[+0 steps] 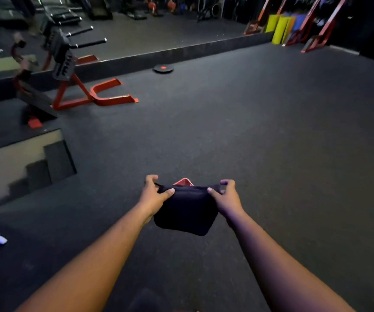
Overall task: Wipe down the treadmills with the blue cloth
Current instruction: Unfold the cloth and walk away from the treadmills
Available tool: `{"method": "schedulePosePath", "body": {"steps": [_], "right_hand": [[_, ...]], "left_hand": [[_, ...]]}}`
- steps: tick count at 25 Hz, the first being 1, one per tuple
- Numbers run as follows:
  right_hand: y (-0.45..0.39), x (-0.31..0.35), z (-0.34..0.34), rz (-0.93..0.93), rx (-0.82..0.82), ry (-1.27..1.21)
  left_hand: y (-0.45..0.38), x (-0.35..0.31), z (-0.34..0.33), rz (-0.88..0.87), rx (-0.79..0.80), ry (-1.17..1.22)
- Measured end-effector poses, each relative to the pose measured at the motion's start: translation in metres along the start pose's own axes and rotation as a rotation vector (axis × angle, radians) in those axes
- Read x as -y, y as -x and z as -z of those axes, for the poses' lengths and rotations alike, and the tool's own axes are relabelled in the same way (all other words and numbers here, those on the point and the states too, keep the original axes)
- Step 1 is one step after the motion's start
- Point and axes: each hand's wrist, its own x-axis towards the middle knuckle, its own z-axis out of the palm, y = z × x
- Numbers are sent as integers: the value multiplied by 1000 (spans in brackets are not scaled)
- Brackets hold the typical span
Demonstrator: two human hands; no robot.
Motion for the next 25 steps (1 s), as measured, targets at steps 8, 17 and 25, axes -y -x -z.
{"method": "schedulePosePath", "body": {"steps": [8,17,25], "right_hand": [[-196,3,-70,342,233,1050],[-436,-72,-207,156,390,1050],[-618,-224,-315,278,433,1075]], "left_hand": [[-206,11,4,-196,139,-940],[-461,131,-26,-51,408,-1055],[-602,300,-103,75,243,-906]]}}
